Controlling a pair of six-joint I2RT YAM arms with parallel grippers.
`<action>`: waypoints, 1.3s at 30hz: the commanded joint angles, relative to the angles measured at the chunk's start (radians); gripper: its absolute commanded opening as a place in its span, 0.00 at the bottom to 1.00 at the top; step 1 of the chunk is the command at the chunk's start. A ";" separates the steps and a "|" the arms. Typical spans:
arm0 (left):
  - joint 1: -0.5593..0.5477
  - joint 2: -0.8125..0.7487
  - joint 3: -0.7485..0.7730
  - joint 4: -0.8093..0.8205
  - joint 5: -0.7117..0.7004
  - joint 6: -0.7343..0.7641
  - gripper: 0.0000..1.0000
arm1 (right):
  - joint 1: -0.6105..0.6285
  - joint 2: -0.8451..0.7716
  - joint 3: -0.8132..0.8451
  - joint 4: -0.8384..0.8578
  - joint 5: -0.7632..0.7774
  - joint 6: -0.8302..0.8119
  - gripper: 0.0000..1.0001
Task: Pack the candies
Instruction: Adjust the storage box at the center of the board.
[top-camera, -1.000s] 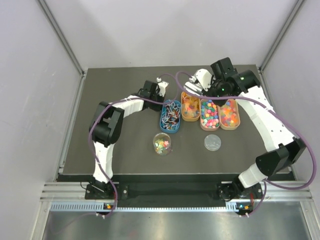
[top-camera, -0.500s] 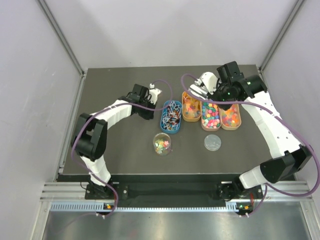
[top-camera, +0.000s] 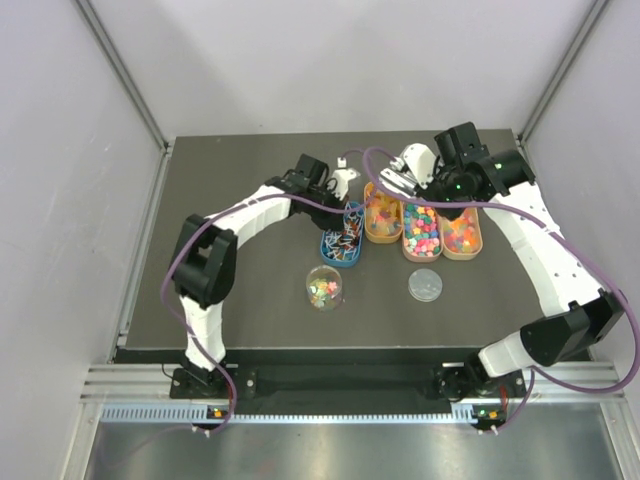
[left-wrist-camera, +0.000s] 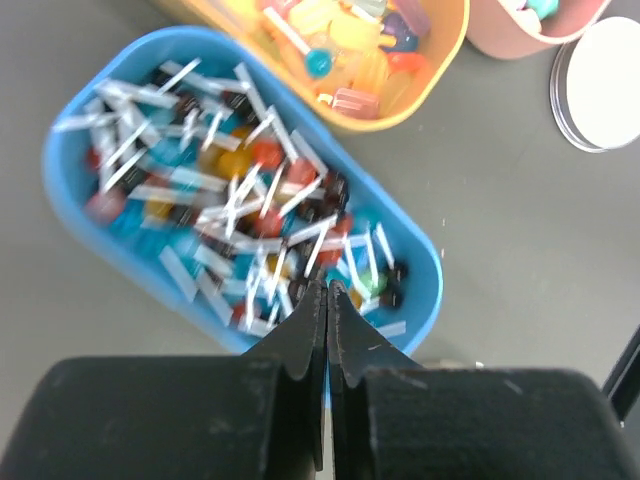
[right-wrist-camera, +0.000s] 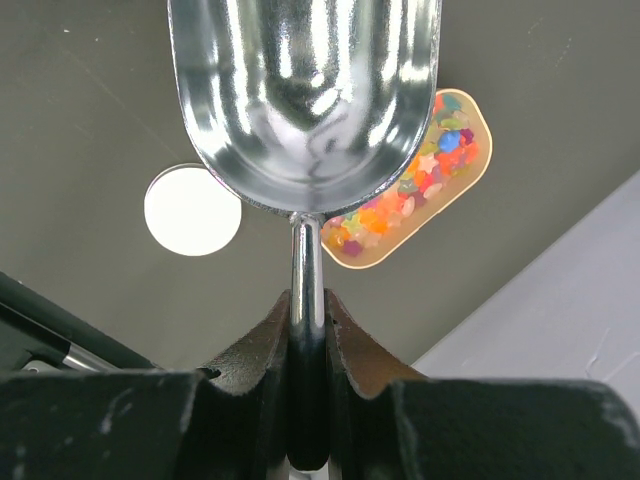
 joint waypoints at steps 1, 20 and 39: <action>-0.019 0.124 0.112 -0.029 0.042 -0.017 0.00 | -0.014 -0.048 -0.005 0.033 -0.005 0.010 0.00; -0.022 0.427 0.389 0.111 -0.047 -0.086 0.00 | -0.101 -0.106 -0.082 0.028 -0.025 0.015 0.00; -0.016 0.326 0.366 0.154 0.014 -0.034 0.03 | -0.104 -0.091 -0.045 0.027 -0.039 0.023 0.00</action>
